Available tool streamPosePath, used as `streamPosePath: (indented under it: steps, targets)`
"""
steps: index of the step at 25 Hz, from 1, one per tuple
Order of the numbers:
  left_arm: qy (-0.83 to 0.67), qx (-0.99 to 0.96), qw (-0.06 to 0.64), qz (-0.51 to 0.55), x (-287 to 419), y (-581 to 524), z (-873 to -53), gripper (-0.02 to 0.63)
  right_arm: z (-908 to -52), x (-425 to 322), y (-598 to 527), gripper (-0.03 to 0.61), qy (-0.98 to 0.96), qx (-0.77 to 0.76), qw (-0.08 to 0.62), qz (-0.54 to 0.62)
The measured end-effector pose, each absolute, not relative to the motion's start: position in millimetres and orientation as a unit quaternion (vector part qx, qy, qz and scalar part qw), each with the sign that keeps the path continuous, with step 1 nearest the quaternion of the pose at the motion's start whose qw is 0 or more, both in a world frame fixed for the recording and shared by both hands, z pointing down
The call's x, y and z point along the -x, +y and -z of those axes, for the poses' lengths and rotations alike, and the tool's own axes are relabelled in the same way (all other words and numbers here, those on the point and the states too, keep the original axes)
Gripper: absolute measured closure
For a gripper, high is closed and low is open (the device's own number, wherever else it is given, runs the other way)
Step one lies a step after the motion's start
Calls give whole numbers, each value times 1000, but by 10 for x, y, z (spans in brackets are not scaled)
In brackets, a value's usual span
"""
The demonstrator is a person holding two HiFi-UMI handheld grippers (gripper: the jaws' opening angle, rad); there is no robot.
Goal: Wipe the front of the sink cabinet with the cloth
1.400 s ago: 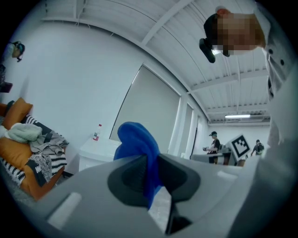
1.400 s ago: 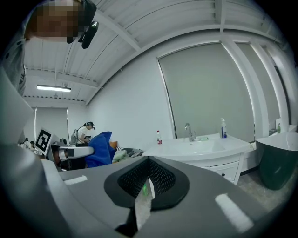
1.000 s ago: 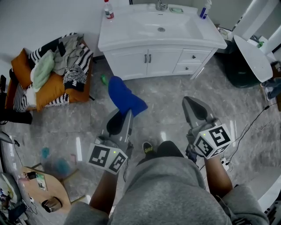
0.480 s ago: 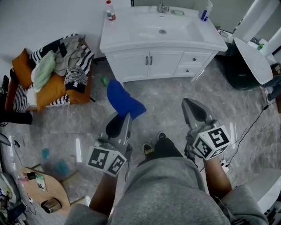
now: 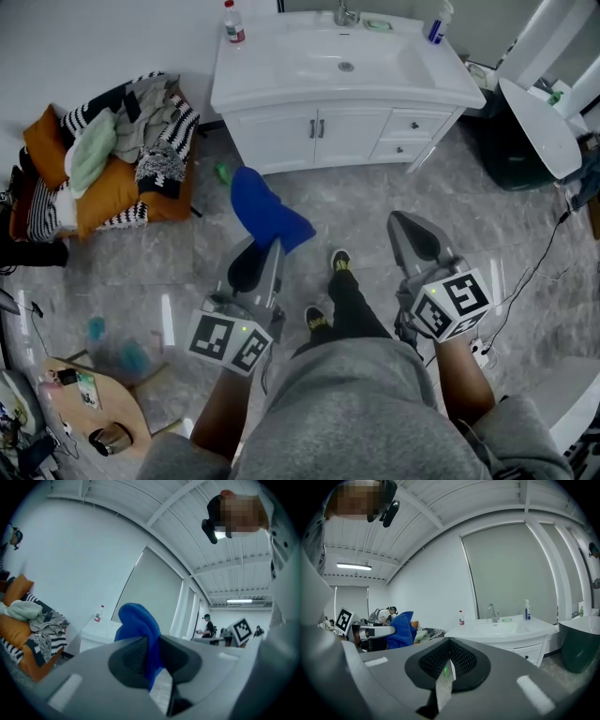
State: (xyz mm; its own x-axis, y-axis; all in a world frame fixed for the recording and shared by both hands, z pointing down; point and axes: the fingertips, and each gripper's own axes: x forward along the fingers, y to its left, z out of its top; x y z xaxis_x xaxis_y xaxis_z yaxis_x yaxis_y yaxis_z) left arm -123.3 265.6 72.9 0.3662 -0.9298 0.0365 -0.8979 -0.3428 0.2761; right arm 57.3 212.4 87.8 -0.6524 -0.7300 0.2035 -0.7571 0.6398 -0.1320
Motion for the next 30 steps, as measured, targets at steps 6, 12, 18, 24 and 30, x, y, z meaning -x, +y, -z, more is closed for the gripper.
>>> streamPosePath:
  steps: [6,12,18,24,30]
  targets:
    - [-562,-815,127,65,1265,2610,-727,554,-879,-515,2062,578,-906,-405,68,-101]
    - [-564,-814,128,62,1261,2497,-729,553,-914,-539,1925,578,-906,-405,68,-102]
    - [-567,-811,132,58,1275,2259,-763,553,-945,-518,1687,578,-907,-402,69,-106]
    - [-571,-807,138,57,1288,1923,-775,553,-969,-510,1344,578,-907,-398,71,-113]
    - [-575,-804,143,51,1238,1509,-761,553,-1009,-520,910,578,-909,-393,67,-124]
